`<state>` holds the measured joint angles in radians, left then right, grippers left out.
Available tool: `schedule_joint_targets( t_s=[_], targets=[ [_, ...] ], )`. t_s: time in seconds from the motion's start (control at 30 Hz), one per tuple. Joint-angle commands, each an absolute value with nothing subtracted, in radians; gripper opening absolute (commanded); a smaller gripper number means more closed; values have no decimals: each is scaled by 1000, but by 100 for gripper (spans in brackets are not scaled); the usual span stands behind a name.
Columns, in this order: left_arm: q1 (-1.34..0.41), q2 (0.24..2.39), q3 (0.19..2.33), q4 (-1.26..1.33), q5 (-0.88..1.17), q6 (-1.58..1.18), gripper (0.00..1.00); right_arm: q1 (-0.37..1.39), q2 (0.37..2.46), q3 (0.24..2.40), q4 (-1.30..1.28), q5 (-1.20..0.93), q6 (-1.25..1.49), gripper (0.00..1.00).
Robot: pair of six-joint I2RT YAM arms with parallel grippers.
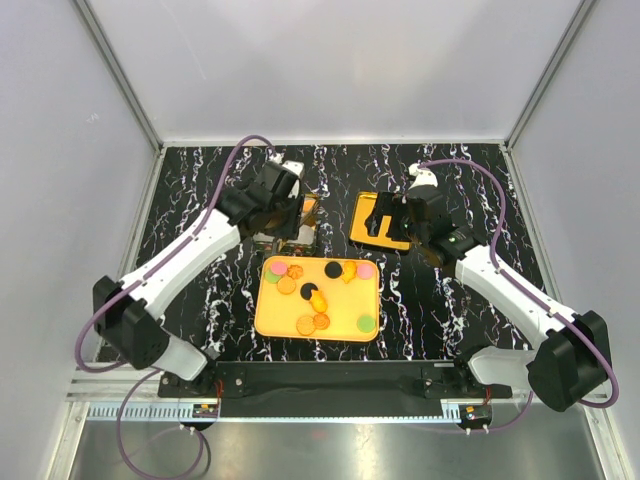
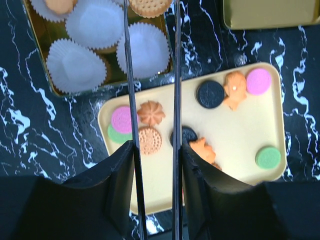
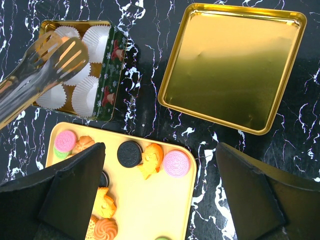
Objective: Pack the cookies
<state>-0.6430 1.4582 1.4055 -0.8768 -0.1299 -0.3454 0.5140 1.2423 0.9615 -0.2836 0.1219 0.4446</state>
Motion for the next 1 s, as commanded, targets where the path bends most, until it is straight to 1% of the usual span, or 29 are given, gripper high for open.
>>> schedule_joint_targets(
  t_s=[0.0, 0.1, 0.37, 0.8, 0.97],
  targets=[
    [-618, 1492, 1498, -793, -156, -322, 42, 515, 1221, 996, -265, 133, 434, 100],
    [-609, 1543, 1517, -787, -153, -314, 42, 515, 1221, 994, -262, 130, 434, 100],
    [-584, 1594, 1505, -762, -155, -311, 42, 515, 1223, 996, -262, 124, 436, 100],
    [-569, 1635, 1482, -730, -146, -313, 43, 515, 1229, 992, -259, 124, 437, 100],
    [-565, 1635, 1463, -721, -149, -313, 45, 515, 1229, 994, -261, 124, 439, 100]
  ],
)
